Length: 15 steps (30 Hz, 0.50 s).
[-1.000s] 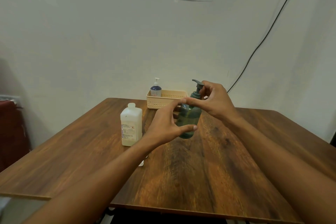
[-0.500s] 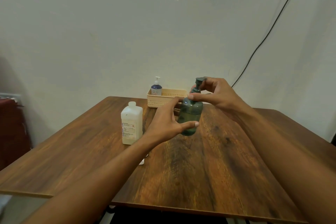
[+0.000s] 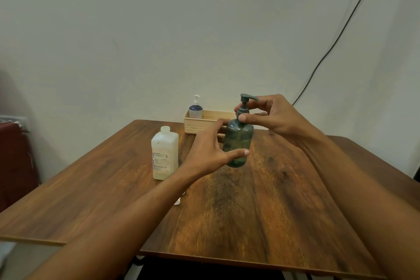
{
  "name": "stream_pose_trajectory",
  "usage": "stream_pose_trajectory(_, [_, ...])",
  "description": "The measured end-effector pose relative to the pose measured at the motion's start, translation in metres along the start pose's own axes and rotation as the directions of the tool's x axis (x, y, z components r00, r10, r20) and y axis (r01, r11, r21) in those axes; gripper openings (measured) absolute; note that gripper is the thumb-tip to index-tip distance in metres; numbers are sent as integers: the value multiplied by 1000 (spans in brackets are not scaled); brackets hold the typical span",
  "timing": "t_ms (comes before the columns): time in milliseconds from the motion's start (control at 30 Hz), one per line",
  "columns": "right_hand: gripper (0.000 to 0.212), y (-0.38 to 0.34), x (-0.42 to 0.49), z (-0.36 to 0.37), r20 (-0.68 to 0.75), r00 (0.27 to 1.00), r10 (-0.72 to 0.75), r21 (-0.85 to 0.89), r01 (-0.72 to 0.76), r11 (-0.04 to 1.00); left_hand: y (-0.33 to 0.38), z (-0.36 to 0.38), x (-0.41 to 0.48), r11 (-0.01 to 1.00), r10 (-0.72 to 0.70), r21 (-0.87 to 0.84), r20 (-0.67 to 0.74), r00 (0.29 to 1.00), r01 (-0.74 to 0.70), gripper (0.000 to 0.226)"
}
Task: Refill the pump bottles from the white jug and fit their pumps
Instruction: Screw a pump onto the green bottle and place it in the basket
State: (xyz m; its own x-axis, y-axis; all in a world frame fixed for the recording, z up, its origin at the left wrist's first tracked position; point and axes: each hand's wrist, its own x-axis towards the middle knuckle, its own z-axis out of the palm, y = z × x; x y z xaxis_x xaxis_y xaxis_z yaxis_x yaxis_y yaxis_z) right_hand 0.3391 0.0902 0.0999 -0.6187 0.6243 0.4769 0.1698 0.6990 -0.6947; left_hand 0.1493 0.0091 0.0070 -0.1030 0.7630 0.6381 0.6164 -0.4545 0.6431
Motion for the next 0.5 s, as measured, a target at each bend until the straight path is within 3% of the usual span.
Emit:
stream_pose_trajectory(133, [25, 2, -2, 14, -130, 991, -39, 6, 40, 999, 2, 2, -2, 1000, 9, -4, -15, 1000, -9, 78])
stream_pose_trajectory(267, [31, 8, -8, 24, -209, 977, -49, -2, 49, 999, 0, 6, -4, 1000, 0, -17, -29, 1000, -1, 79])
stream_pose_trajectory(400, [41, 6, -7, 9, -112, 992, -48, 21, 51, 998, -5, 2, -2, 1000, 0, -1, 2, 1000, 0, 78])
stream_pose_trajectory(500, [53, 3, -3, -3, 84, 996, 26, -6, -25, 1000, -4, 0, -2, 1000, 2, -11, 9, 1000, -2, 77])
